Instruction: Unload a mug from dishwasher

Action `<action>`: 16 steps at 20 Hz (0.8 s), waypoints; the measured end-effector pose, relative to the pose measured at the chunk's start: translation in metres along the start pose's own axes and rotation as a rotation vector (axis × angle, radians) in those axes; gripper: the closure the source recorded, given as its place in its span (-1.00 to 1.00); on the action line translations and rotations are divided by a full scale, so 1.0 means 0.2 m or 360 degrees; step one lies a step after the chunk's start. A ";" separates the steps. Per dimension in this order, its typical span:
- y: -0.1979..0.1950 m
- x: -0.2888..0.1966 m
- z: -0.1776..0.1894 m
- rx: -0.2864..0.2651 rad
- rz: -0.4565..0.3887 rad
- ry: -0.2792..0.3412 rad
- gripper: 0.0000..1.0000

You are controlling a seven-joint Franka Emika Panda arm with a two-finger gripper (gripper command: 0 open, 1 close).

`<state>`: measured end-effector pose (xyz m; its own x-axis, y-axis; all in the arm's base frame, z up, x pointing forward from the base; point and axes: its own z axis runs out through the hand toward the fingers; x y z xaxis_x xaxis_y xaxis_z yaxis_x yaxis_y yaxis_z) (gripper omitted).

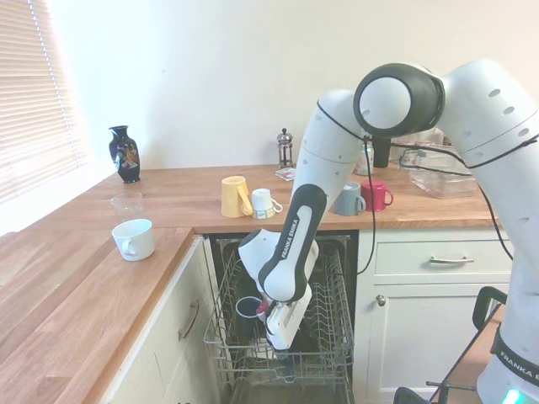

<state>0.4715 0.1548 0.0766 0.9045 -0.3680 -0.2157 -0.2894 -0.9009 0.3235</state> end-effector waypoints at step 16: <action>0.09 -0.03 -0.34 0.0092 0.0052 0.0086 1.00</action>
<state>0.4816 0.1560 0.1466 0.9094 -0.3859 -0.1552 -0.3353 -0.9009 0.2755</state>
